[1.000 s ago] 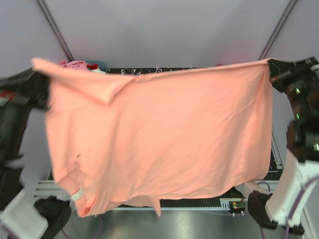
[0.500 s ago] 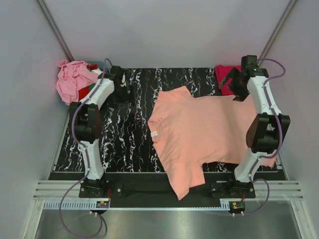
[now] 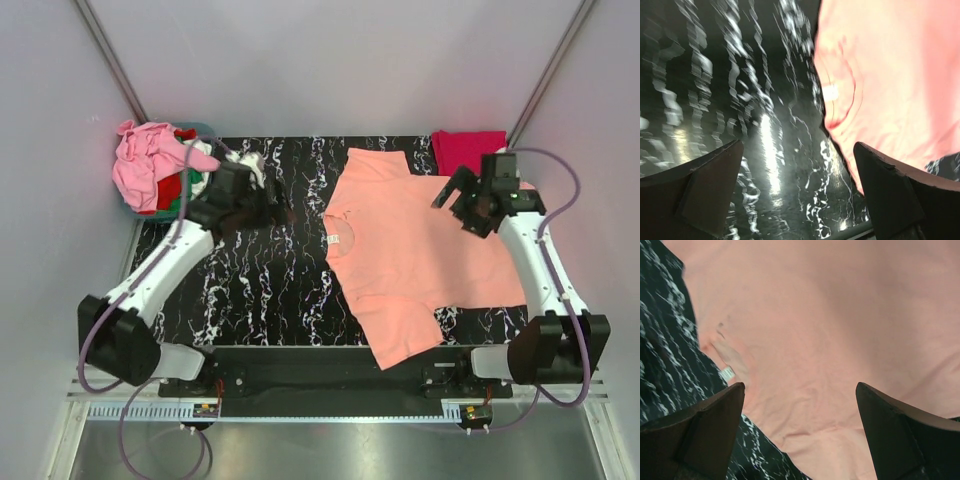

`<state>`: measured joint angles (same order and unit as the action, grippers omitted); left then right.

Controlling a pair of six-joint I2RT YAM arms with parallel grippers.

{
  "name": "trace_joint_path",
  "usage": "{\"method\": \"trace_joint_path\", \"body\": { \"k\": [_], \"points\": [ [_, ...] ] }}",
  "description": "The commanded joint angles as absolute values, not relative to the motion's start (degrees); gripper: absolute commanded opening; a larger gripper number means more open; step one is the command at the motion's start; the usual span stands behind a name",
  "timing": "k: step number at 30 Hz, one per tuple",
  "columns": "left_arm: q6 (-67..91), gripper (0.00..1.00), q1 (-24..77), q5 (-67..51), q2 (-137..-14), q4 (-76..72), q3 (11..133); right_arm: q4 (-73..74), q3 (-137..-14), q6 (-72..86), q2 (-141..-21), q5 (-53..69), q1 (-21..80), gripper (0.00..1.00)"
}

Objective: Fold and stack the t-shirts
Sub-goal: Flatten the tshirt out

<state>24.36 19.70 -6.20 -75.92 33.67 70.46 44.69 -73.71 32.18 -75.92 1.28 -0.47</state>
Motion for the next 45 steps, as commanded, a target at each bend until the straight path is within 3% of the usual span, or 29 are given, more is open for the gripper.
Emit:
{"method": "trace_joint_path", "body": {
  "k": [1, 11, 16, 21, 27, 34, 45],
  "points": [
    [30.22, 0.99, 25.74, -7.21, -79.89, 23.66, 63.73, 41.13, -70.67, 31.64, -77.17, 3.16, 5.25, 1.00],
    [27.96, 0.97, 28.65, -3.35, -73.67, 29.77, 58.37, 40.60, -77.15, 30.85, -93.85, 0.36, 19.24, 0.98],
    [23.30, 0.99, 28.56, 6.14, -59.26, 36.82, 54.68, 41.75, -84.36, 30.94, -106.77, -0.71, 24.60, 0.94],
    [22.50, 0.99, 27.86, 8.08, -45.03, 38.58, 49.32, 42.97, -92.19, 30.32, -117.48, -0.26, 27.77, 0.92],
    [22.50, 0.99, 27.86, 12.83, -36.49, 42.45, 48.34, 44.12, -98.43, 31.64, -126.81, 1.22, 31.90, 0.88],
    [21.97, 0.99, 27.77, 14.24, -32.43, 40.08, 46.76, 45.26, -106.07, 34.63, -134.20, 4.30, 37.87, 0.86],
    [21.80, 0.99, 27.77, 14.50, -30.85, 39.55, 46.49, 52.38, -134.72, 37.00, -149.32, 10.36, 47.72, 0.85]
  ]
}}
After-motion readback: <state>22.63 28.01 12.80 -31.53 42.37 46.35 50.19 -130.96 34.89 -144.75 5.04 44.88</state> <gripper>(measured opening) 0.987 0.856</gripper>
